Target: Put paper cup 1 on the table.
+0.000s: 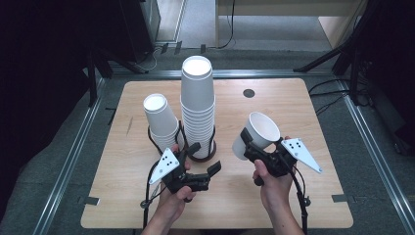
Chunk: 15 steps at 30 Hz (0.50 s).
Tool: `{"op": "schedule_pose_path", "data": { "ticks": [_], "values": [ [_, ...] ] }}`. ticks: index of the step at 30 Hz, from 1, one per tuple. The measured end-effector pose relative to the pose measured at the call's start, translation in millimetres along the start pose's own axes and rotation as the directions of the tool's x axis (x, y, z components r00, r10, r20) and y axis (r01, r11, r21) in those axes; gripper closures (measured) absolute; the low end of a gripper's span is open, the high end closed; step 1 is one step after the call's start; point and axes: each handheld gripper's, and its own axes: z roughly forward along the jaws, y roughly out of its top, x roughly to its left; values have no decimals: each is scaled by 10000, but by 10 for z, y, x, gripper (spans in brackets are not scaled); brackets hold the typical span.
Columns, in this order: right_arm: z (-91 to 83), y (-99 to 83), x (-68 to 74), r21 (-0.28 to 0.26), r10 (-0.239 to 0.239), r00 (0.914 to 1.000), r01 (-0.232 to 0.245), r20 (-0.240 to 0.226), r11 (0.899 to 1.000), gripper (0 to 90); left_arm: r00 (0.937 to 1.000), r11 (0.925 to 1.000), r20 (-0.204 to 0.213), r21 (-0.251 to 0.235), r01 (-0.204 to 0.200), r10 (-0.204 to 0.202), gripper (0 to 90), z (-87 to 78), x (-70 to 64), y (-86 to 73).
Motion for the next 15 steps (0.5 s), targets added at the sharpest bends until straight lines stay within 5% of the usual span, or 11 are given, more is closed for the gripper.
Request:
{"op": "schedule_pose_path", "data": {
  "ticks": [8, 15],
  "values": [
    [154, -10, -140, -366, -809, 9961, 822, 354, 9959, 127, 9997, 10000, -224, 11, 39, -38, 77, -35, 46, 39],
    [267, -14, -253, -326, -1610, 9831, 1644, 876, 9859, 129, 9994, 10000, -338, 32, 75, -74, 77, -41, 76, 47]
  ]
}}
